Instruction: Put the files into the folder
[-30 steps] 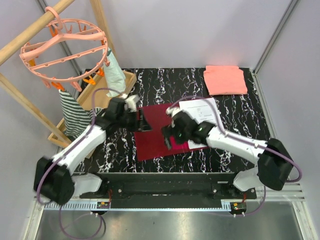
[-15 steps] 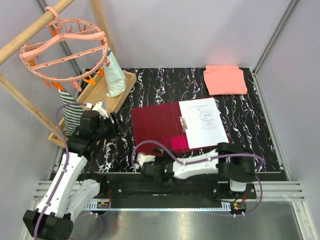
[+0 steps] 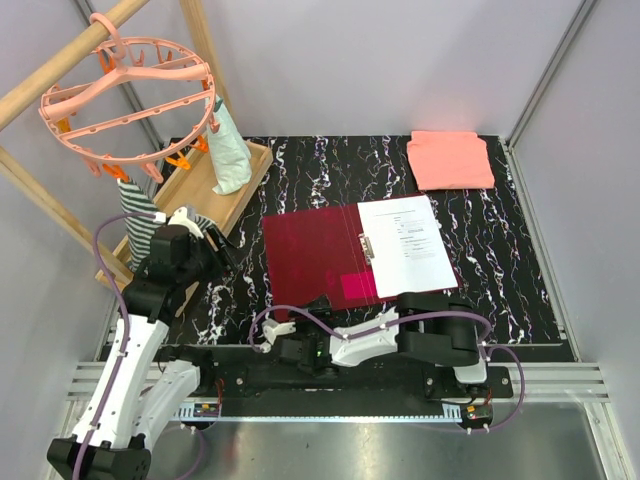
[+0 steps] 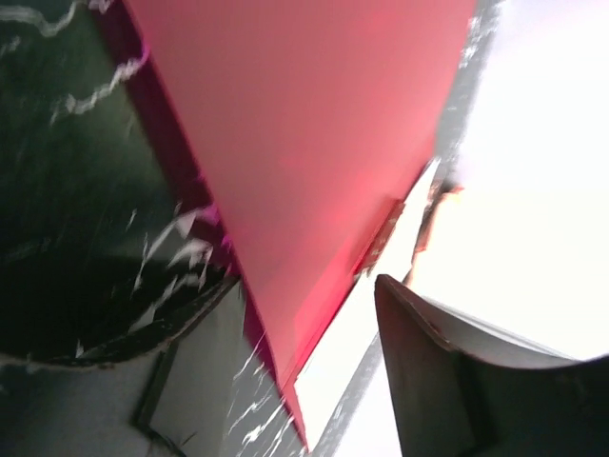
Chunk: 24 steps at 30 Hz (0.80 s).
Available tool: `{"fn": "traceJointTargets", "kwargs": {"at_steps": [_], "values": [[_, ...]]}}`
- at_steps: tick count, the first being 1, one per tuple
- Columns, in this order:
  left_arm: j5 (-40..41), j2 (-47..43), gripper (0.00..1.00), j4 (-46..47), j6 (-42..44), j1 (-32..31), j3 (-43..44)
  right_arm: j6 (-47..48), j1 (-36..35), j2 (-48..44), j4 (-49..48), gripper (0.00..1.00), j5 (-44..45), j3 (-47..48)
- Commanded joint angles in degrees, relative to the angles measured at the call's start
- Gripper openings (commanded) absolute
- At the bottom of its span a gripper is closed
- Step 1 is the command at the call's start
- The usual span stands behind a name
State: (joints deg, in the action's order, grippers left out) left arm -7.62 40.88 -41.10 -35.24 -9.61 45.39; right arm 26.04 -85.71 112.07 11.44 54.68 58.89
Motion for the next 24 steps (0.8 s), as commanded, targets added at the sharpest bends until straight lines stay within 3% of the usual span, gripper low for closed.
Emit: {"fn": "traceJointTargets", "kwargs": {"at_steps": [1,9,15,17,24], "values": [[1.9,-0.6,0.63,0.7,-0.4,0.6,2.3,5.4,0.8,4.4,-10.3,0.65,2.4,-0.2],[1.6,0.1,0.64,1.0,0.1,1.1,2.4,10.0,2.8,6.1,-21.5,0.41,5.9,-0.4],[1.5,0.5,0.64,1.4,0.3,1.5,3.0,8.0,2.9,3.1,-23.8,0.13,9.1,0.0],[1.1,0.8,0.64,1.6,0.4,1.6,3.1,5.1,2.9,0.5,-22.5,0.00,11.1,0.6],[1.0,1.5,0.64,2.8,0.0,2.0,3.3,-22.9,2.9,-15.3,-7.2,0.00,7.2,1.4]]}}
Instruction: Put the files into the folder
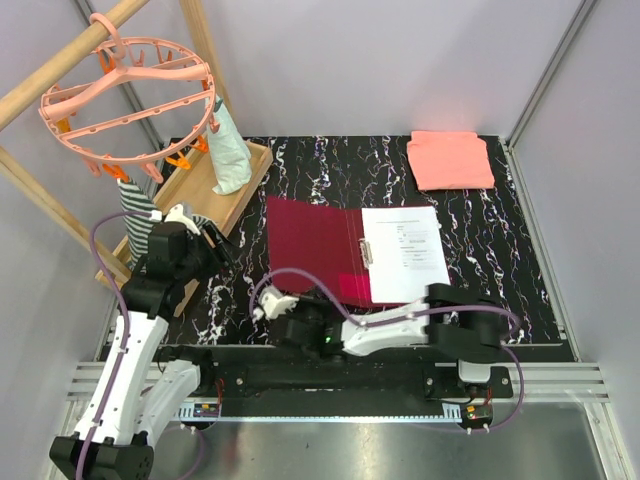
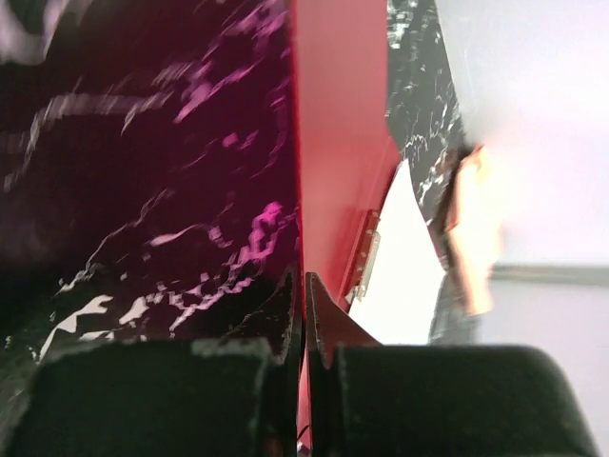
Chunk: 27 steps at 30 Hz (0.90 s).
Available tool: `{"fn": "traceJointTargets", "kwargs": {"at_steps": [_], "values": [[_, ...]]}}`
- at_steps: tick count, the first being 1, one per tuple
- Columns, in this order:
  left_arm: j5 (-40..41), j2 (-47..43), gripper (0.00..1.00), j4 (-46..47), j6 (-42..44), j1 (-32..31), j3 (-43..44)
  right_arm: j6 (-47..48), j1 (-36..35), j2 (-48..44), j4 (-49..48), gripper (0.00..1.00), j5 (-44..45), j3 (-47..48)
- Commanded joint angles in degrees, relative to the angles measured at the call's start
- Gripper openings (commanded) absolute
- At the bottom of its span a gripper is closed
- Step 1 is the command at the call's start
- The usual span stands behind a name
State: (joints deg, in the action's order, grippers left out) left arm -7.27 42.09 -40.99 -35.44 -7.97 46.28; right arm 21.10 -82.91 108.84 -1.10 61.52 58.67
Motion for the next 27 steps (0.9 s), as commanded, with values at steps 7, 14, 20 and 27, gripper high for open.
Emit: {"fn": "traceJointTargets", "kwargs": {"at_steps": [7,14,20,27], "values": [[-0.5,1.7,0.64,4.2,-0.2,0.6,2.1,-44.5,1.6,-31.4,7.3,0.00,-0.9,-9.2],[-10.3,4.0,0.64,10.5,-0.6,0.6,-1.5,-74.1,12.1,-54.1,9.1,0.00,-12.4,-30.2],[-18.9,6.7,0.62,18.2,-2.5,0.4,-5.9,-89.4,16.5,-70.9,14.7,0.00,-17.7,-42.3],[-21.5,10.1,0.62,21.3,-2.6,-1.9,-6.0,-104.3,18.0,-82.4,26.1,0.18,-18.4,-48.0]]}}
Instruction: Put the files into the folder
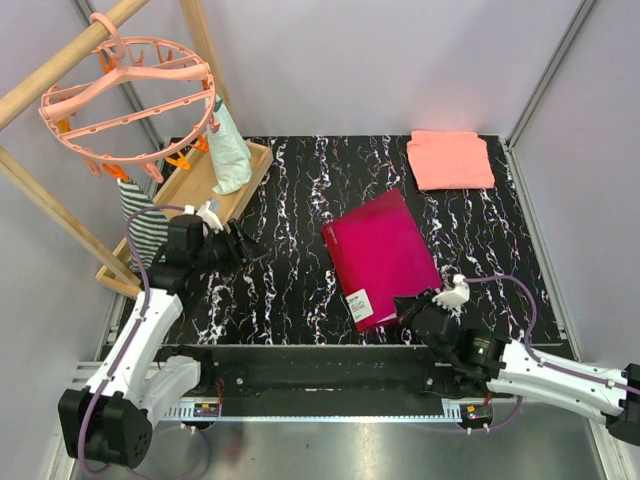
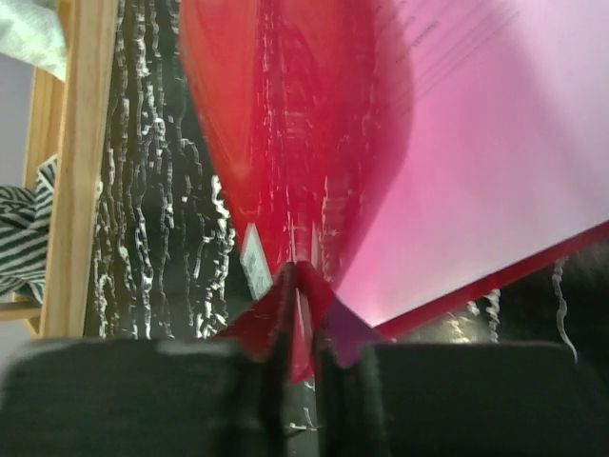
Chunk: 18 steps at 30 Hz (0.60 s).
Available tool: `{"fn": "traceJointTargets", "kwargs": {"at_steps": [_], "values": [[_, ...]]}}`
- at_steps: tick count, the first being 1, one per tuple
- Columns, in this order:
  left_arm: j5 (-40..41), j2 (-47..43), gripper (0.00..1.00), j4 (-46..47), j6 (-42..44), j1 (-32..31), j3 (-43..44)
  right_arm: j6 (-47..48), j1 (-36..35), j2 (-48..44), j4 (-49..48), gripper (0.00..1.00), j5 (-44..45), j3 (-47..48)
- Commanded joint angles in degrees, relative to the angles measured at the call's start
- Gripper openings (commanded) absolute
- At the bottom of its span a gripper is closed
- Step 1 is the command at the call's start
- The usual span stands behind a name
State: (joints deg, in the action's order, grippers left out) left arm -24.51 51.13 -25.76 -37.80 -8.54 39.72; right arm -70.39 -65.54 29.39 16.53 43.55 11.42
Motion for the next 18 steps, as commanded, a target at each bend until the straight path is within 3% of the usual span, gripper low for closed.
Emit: {"fn": "traceJointTargets", "kwargs": {"at_steps": [1,2,3,5,6,10,13,18], "values": [[-4.6,1.3,0.63,6.2,-0.2,-1.5,0.7,-13.4,0.7,-3.6,12.3,0.23,-0.3,0.3],[-5.5,1.9,0.63,6.3,-0.1,-1.5,0.8,-14.2,0.6,-3.6,14.6,0.30,-0.1,1.3],[-6.1,2.0,0.63,6.2,0.3,-1.7,1.0,-13.4,0.6,-3.5,16.7,0.44,-0.1,2.5],[-7.6,2.2,0.64,6.2,0.8,-1.7,1.6,-12.1,0.6,-2.0,22.6,0.57,-0.2,7.0],[-8.4,2.6,0.64,6.1,1.2,-1.6,1.8,-11.4,0.7,-1.1,27.5,0.72,-0.4,8.6],[-12.6,4.8,0.65,3.5,4.1,-1.6,6.2,-11.5,0.7,5.0,41.4,0.95,-1.2,20.4],[-14.4,6.4,0.66,-1.7,8.0,-1.6,12.1,-9.7,0.7,6.6,47.2,1.00,-2.2,26.6],[-17.1,5.6,0.68,-3.2,8.2,-1.7,19.3,4.4,0.6,9.1,47.3,1.00,1.5,39.4]]}}
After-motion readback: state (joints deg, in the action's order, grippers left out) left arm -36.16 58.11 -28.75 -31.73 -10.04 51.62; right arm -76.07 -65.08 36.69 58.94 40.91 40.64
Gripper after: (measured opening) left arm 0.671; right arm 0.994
